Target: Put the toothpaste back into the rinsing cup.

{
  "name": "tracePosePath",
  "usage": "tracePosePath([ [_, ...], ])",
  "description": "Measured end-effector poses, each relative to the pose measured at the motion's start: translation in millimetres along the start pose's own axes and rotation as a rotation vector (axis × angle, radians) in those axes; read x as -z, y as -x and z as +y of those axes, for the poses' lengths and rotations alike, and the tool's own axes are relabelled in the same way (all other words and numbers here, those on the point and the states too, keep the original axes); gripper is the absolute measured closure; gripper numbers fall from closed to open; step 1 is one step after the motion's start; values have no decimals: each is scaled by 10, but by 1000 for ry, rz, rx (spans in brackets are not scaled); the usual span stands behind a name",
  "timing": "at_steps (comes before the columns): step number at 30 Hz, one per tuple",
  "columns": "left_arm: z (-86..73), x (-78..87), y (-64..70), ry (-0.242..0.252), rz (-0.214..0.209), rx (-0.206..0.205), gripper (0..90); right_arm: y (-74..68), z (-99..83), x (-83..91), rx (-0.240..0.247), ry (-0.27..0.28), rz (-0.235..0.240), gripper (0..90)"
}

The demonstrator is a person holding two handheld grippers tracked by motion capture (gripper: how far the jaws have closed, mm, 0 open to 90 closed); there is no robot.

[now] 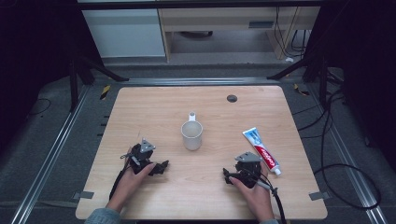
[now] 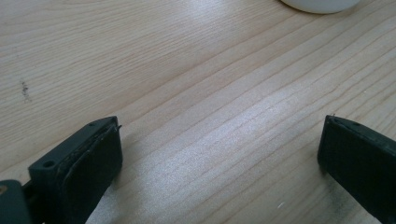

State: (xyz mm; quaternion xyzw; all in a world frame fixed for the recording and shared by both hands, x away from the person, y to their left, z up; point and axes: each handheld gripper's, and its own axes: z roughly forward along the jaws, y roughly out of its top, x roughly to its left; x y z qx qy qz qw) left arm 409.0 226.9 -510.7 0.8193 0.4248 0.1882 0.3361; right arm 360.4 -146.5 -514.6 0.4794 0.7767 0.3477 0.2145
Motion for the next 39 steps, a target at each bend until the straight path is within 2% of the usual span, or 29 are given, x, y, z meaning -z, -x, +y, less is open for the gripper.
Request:
tracePosePath([
  [11,0,0,4,0,2,2,0,-1,4,2,-3,-4,2,102],
  [13,1,2,1,-3,2,-2,0,9,7,0,6,-4,16,102],
  [15,1,1,4,-1,2,1,0,38,47,32,32,-44,23,102],
  [18,3,0,5,-3,4,1,0,69,164,175,76,-34,8,97],
  [20,4,-1,6,-3,4,1,0,109,272,302,132,-24,-34,92],
  [22,5,-2,7,-2,4,2,0,168,377,422,183,-39,-58,89],
  [25,5,-4,8,0,3,5,0,242,464,521,210,-60,-82,143],
  [26,5,-3,8,-1,4,4,0,336,537,606,222,-73,-109,183],
  [27,5,-3,8,-1,4,4,0,336,537,606,222,-73,-109,183],
  [28,5,-3,9,-1,4,5,0,438,606,689,215,-94,-114,197],
  [32,7,-6,9,-1,3,5,0,577,721,797,208,-136,-125,238],
  [39,9,-5,11,-3,4,5,0,828,923,877,165,-213,-125,299],
])
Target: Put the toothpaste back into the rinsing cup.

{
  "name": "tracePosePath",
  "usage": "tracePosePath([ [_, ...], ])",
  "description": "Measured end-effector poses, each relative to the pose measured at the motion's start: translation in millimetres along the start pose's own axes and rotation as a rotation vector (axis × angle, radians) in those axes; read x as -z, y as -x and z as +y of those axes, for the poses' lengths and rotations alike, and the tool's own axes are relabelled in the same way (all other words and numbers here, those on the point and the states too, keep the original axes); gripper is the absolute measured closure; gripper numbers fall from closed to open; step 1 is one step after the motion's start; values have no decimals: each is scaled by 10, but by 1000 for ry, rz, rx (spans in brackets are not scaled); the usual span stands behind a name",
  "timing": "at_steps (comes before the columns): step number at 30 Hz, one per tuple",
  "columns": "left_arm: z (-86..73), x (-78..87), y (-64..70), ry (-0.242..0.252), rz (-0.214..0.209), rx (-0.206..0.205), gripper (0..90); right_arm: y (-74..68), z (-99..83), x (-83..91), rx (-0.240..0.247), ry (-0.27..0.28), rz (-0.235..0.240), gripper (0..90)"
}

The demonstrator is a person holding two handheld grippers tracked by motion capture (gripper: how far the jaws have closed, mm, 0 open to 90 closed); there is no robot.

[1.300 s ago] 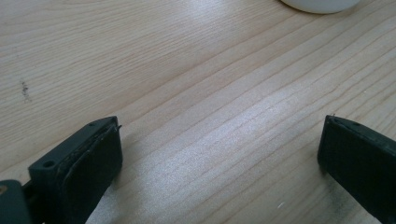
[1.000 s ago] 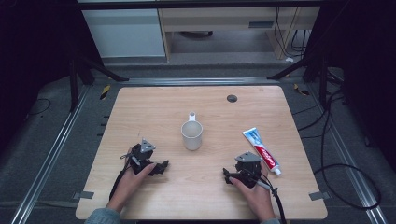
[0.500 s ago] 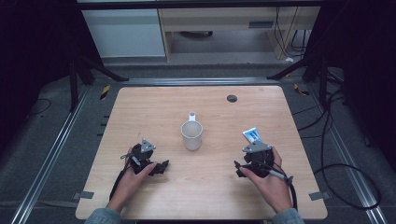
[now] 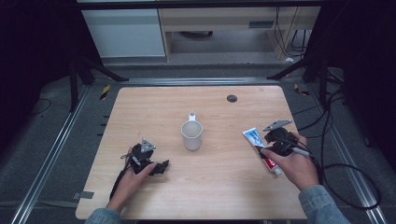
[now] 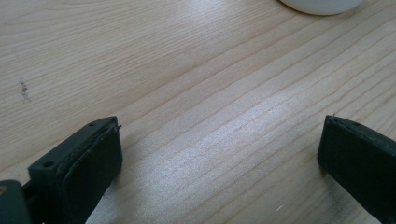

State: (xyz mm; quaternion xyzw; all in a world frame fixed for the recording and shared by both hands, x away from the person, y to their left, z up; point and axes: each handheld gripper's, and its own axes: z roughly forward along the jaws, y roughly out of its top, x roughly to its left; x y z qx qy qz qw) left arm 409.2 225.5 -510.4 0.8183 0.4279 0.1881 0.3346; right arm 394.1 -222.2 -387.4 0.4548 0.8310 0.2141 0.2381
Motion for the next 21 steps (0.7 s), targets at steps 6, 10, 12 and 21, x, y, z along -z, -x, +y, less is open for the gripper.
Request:
tracePosePath([
  [6,0,0,0,0,0,0,0,174,106,-57,-27,-44,19,383],
  [10,1,-1,1,0,0,1,0,238,175,-130,-31,-87,41,412],
  [12,1,-1,1,1,1,1,0,256,200,-160,-37,-91,35,431],
  [21,0,-2,2,2,0,2,0,312,237,-341,-69,-163,75,498],
])
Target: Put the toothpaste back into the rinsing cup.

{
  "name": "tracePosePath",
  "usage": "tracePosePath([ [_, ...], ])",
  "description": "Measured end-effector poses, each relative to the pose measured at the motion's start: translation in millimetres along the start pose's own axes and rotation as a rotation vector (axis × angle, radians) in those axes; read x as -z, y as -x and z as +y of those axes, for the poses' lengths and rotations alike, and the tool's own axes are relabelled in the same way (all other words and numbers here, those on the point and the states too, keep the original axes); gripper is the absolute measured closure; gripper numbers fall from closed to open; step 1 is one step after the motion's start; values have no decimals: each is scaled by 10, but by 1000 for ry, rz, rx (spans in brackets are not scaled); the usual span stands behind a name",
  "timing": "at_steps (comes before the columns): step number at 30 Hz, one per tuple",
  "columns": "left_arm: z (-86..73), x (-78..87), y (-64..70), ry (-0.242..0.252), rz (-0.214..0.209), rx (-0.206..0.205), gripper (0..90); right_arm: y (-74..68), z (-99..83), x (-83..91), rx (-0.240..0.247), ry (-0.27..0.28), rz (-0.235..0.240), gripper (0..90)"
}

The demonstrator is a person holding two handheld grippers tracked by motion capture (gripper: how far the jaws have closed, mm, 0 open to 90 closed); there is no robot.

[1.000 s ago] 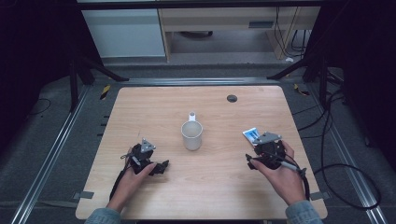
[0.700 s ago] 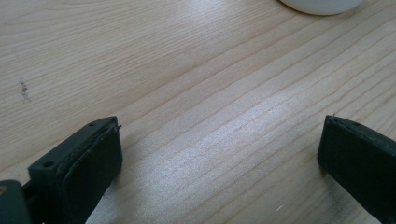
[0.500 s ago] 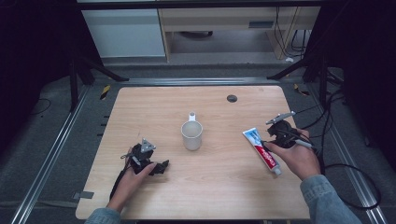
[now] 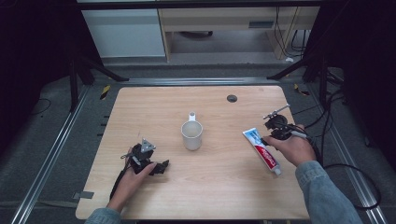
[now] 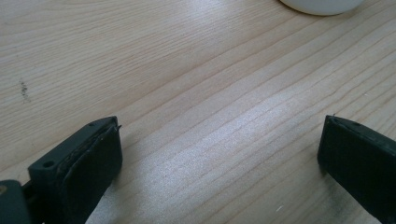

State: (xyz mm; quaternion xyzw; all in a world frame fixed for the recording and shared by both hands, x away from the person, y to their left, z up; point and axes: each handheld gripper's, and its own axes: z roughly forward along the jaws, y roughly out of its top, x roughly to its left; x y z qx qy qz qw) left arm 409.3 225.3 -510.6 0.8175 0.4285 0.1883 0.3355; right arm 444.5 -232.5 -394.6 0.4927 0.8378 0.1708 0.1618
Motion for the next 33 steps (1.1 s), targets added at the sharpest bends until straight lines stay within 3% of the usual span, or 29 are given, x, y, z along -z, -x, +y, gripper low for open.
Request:
tracePosePath([
  [8,0,0,0,0,0,0,0,-2,70,-193,4,-55,33,539],
  [15,0,0,-1,0,0,-1,0,17,88,-424,-19,-129,49,512],
  [21,0,0,-1,0,-1,-2,0,69,88,-593,-36,-155,65,497],
  [33,0,0,0,-1,0,0,0,45,101,-665,-35,-177,65,457],
])
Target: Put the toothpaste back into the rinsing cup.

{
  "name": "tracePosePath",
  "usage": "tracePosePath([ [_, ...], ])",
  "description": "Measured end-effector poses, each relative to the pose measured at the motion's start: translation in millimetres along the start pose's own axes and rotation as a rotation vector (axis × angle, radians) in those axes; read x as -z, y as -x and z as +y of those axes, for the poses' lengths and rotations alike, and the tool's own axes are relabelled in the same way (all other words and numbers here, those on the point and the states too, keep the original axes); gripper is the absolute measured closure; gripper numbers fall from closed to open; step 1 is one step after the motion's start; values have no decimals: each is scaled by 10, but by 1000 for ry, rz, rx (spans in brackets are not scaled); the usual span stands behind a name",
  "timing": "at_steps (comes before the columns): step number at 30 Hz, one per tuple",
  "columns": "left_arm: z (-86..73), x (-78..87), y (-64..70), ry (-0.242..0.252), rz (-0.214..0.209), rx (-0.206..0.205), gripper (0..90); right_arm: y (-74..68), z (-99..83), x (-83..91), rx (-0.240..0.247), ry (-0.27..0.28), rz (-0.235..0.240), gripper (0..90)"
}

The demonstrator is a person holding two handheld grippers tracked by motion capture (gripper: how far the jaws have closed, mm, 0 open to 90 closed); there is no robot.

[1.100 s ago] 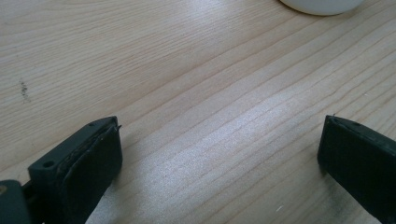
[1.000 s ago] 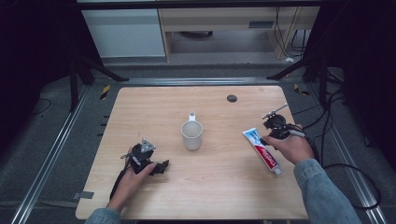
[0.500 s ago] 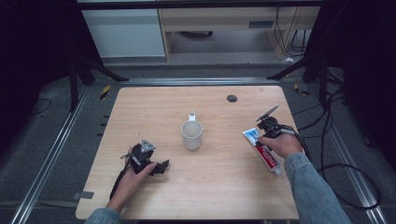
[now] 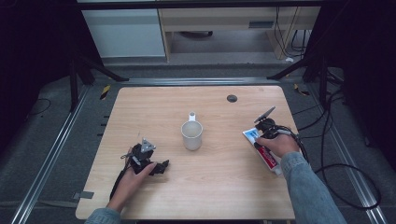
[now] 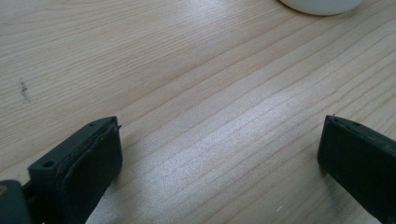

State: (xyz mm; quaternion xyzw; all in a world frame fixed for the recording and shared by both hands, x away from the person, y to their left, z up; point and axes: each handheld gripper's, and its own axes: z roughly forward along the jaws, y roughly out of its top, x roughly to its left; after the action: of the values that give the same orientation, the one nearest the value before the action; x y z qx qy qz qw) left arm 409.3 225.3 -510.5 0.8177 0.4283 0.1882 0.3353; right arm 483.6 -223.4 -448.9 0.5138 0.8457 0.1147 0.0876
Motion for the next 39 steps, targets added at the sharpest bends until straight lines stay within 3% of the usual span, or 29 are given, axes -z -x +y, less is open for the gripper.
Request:
tracePosePath([
  [13,0,0,0,1,1,0,0,0,-52,-55,-31,-15,27,416],
  [39,0,0,0,1,1,-1,0,43,-12,-142,-35,-137,45,430],
])
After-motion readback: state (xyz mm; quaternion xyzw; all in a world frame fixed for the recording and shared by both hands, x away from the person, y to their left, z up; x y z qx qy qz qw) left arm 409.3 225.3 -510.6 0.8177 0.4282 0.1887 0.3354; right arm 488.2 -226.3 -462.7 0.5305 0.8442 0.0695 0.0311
